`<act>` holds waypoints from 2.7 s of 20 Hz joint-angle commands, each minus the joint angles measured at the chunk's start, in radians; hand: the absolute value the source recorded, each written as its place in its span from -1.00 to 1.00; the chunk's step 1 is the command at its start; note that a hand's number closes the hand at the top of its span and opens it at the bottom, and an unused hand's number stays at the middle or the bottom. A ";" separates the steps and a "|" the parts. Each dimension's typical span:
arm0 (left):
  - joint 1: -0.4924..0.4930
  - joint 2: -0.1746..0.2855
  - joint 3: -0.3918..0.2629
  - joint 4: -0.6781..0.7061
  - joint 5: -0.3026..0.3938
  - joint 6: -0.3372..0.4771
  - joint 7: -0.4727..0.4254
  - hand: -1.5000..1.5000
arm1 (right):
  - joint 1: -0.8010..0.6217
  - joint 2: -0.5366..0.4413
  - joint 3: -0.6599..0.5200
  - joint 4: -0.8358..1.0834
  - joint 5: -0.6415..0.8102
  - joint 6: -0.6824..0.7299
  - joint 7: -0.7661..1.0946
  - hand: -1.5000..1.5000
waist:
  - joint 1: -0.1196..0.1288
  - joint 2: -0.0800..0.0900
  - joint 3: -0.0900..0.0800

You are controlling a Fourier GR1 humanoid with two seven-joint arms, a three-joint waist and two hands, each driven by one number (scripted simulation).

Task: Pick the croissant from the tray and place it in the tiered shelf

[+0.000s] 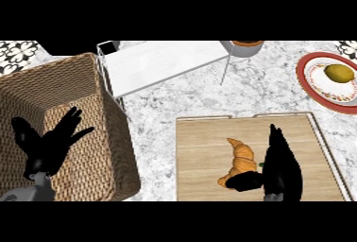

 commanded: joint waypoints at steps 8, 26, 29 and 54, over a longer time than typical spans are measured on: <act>0.011 -0.032 -0.050 0.040 -0.088 0.006 -0.014 0.00 | -0.046 0.166 -0.044 0.165 0.148 -0.019 0.058 -1.00 | -0.004 0.013 -0.013; -0.019 -0.031 -0.045 0.022 -0.078 -0.029 0.016 0.00 | -0.214 0.169 0.207 0.242 -0.072 0.176 -0.304 1.00 | 0.047 0.025 -0.012; -0.041 -0.026 -0.051 0.004 -0.069 -0.048 0.041 0.00 | -0.292 0.170 0.355 0.248 -0.160 0.296 -0.465 1.00 | 0.112 0.035 -0.010; 0.054 -0.037 -0.029 0.006 -0.116 -0.025 -0.016 0.00 | -1.140 0.170 -0.092 0.067 -0.408 0.335 -0.139 1.00 | 0.002 0.010 -0.014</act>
